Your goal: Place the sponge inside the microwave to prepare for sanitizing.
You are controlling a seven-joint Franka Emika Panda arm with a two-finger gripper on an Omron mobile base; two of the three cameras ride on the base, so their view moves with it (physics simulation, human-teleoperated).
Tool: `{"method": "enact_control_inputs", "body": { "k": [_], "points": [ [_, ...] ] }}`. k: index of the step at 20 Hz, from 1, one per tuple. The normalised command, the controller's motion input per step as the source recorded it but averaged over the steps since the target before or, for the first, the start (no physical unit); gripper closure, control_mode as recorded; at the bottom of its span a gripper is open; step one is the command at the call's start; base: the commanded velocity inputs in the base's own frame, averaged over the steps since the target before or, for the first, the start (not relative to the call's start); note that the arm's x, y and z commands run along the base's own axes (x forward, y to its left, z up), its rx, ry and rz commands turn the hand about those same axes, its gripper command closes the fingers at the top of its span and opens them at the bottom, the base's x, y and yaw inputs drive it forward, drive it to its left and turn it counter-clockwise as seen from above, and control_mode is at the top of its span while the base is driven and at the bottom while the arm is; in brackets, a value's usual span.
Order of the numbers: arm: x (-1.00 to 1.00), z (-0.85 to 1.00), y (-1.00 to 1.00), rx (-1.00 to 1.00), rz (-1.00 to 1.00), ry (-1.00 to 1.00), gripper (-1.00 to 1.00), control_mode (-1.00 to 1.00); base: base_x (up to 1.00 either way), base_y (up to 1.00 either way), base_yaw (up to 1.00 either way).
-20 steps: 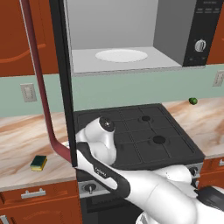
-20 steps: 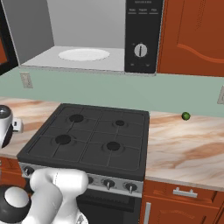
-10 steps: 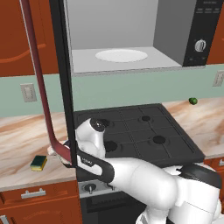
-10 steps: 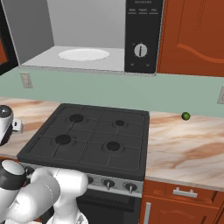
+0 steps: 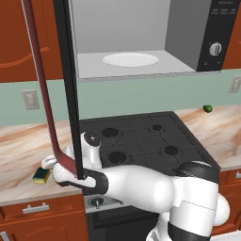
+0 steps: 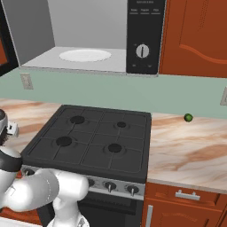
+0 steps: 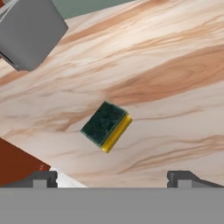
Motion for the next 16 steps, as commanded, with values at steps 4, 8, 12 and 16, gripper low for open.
{"method": "enact_control_inputs", "body": {
  "k": [4,8,12,16],
  "points": [
    [0.02,-0.13,0.3,-0.01,-0.12,0.04,-1.0,-1.0,0.0,0.0,0.0],
    [0.16,-0.09,0.3,0.0,-0.15,0.05,-1.0,-1.0,0.0,0.0,0.0],
    [0.19,-0.06,0.22,0.0,-0.13,0.04,-1.0,-1.0,0.0,0.0,0.0],
    [0.12,-0.11,0.13,0.0,-0.09,0.04,-1.0,-1.0,0.0,0.0,0.0]
  ]
}}
